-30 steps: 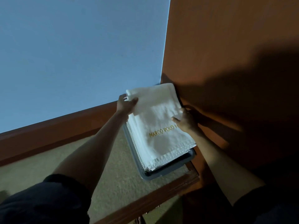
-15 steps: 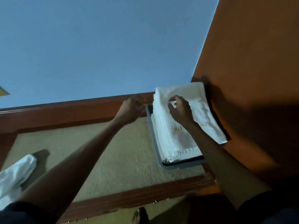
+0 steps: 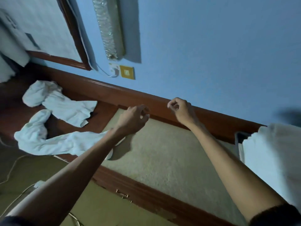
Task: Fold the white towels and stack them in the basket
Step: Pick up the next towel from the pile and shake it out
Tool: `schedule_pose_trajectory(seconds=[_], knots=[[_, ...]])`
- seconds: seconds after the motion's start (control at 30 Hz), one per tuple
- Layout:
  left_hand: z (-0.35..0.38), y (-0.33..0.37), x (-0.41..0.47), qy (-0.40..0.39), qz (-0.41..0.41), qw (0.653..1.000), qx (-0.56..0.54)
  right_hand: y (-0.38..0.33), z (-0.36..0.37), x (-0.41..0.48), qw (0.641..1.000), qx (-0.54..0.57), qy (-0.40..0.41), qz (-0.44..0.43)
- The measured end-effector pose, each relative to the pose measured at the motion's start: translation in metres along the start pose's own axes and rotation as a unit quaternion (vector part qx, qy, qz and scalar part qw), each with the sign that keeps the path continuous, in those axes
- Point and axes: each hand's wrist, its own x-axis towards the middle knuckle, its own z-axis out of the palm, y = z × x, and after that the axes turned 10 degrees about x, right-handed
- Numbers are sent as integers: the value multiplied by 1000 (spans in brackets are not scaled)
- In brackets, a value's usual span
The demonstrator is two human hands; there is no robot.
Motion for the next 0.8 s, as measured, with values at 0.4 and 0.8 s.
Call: schedule_pose_trajectory(seconds=[0.4,0.8], knots=[[-46,-262,-46,-47,-127,987,88,-91,267,47,983,-25,-181,25],[4,-475,-97,-157,-281,942,92,-102,477,73,916,-16,-401,21]])
